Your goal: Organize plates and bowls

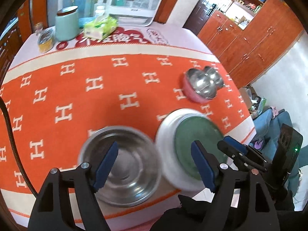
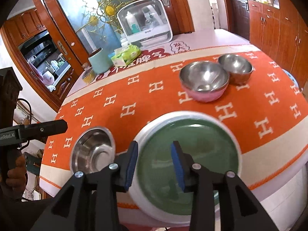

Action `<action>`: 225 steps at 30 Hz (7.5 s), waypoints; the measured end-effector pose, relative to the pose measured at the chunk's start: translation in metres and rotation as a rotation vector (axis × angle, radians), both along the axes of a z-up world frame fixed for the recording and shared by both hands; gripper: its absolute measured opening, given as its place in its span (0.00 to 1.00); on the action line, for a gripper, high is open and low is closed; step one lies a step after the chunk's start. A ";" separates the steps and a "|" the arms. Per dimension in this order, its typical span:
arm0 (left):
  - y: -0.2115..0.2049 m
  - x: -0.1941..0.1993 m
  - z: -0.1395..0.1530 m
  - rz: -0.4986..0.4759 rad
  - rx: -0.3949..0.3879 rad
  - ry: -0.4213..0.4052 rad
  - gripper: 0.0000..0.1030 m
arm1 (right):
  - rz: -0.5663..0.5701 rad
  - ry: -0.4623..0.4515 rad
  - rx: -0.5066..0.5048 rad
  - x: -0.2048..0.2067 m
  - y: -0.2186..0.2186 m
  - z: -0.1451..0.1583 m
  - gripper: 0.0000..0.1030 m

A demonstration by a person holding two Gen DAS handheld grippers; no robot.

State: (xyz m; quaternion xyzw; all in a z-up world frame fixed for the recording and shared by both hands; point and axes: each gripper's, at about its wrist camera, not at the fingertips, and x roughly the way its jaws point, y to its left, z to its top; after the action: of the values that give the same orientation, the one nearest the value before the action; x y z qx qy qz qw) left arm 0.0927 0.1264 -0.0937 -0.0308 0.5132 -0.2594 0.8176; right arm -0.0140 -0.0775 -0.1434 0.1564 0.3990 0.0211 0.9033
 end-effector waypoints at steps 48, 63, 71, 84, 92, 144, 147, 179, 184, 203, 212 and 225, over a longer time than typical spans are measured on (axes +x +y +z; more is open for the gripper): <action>-0.213 0.077 -0.030 0.242 0.037 0.013 0.81 | 0.222 -0.145 0.019 0.099 -0.181 -0.015 0.49; -0.222 0.107 -0.086 0.328 0.061 0.107 0.81 | 0.293 -0.047 0.119 0.145 -0.179 -0.059 0.49; -0.228 0.113 -0.105 0.345 0.044 0.166 0.75 | 0.291 0.009 0.153 0.156 -0.183 -0.074 0.49; -0.240 0.117 -0.128 0.327 0.044 0.265 0.50 | 0.279 0.046 0.195 0.161 -0.191 -0.085 0.47; -0.244 0.117 -0.138 0.317 0.032 0.303 0.33 | 0.284 0.063 0.184 0.161 -0.189 -0.085 0.25; -0.127 -0.014 -0.054 0.390 -0.090 0.109 0.24 | 0.529 -0.163 -0.101 0.038 -0.074 0.007 0.25; -0.113 -0.022 -0.052 0.388 -0.075 0.114 0.24 | 0.536 -0.155 -0.092 0.034 -0.058 0.006 0.25; 0.044 -0.038 -0.072 0.325 0.026 0.252 0.33 | 0.548 -0.026 -0.099 0.035 0.111 -0.019 0.27; 0.058 -0.033 -0.079 0.277 0.075 0.285 0.36 | 0.523 -0.001 -0.101 0.037 0.128 -0.026 0.27; 0.054 -0.002 -0.071 0.020 0.279 0.210 0.51 | 0.294 -0.005 -0.142 0.036 0.140 -0.030 0.32; 0.039 0.003 -0.050 -0.065 0.237 0.134 0.61 | 0.190 -0.021 -0.168 0.023 0.123 -0.024 0.32; -0.015 0.004 -0.026 -0.130 0.100 0.016 0.73 | -0.043 -0.003 -0.152 -0.011 0.045 -0.020 0.33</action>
State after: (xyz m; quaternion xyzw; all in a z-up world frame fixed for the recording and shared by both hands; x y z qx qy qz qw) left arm 0.0968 0.1115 -0.1196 0.0414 0.5327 -0.2859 0.7954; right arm -0.0254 -0.0321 -0.1632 0.0957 0.3945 -0.0285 0.9135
